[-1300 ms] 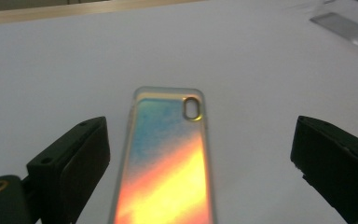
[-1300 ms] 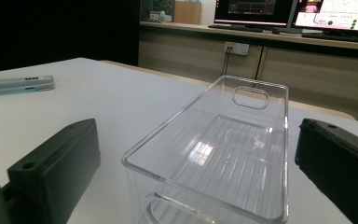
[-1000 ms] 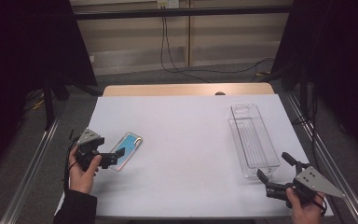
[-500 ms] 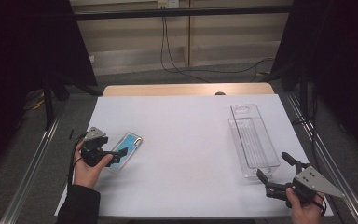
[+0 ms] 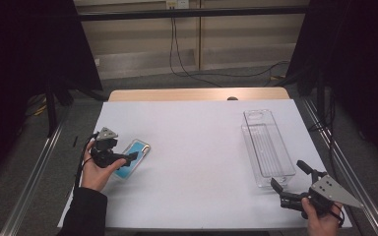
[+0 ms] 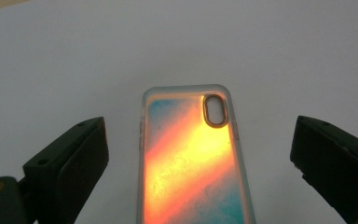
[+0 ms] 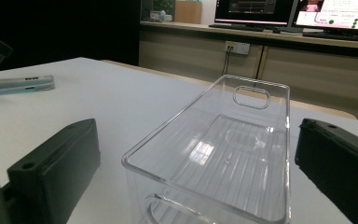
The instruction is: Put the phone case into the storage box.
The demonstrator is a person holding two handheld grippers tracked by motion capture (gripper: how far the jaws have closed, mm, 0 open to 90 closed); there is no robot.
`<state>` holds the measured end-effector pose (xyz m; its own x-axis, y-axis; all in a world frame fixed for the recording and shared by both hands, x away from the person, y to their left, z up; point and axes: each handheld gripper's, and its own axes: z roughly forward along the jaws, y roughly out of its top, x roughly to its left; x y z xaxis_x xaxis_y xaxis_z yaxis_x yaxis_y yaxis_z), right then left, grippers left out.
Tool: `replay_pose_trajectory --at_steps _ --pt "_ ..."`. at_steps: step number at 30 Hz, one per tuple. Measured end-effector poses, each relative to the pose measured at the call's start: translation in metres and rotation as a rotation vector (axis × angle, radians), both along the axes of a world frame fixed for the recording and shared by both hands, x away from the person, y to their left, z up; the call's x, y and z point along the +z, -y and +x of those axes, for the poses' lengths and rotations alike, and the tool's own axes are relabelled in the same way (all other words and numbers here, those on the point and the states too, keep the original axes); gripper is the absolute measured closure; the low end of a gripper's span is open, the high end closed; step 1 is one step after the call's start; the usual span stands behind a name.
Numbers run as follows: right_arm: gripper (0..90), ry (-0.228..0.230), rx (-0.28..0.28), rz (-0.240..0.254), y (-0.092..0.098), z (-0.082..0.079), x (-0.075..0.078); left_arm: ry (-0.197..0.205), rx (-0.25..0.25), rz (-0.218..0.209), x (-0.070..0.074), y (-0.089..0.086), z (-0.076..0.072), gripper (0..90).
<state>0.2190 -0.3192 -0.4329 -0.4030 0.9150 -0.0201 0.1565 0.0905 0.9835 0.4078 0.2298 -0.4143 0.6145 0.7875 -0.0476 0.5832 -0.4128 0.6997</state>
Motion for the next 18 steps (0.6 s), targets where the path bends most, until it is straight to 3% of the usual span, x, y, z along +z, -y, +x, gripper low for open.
replay_pose_trajectory --at_steps 4,7,8,10,11,18 --pt "0.0 0.000 0.003 -0.005 0.001 0.000 0.000 -0.038 -0.012 0.026 -0.006 0.004 0.005 4.7" --pt "0.0 -0.001 0.005 -0.002 0.000 0.000 0.000 -0.058 -0.006 0.097 -0.010 0.001 0.006 4.8" --pt "0.0 -0.001 0.005 -0.003 0.000 0.000 0.000 -0.093 -0.008 0.062 -0.011 -0.002 0.007 4.1" --pt "0.0 -0.001 0.004 -0.002 0.000 0.000 0.000 -0.096 -0.003 0.069 -0.012 -0.001 0.008 4.1" --pt "0.0 0.000 0.005 -0.007 0.000 0.000 0.000 -0.089 -0.016 0.115 -0.013 0.002 0.008 4.3" --pt "0.0 0.000 0.005 -0.004 -0.001 -0.001 0.000 -0.139 -0.044 0.184 -0.024 0.009 0.011 5.6"
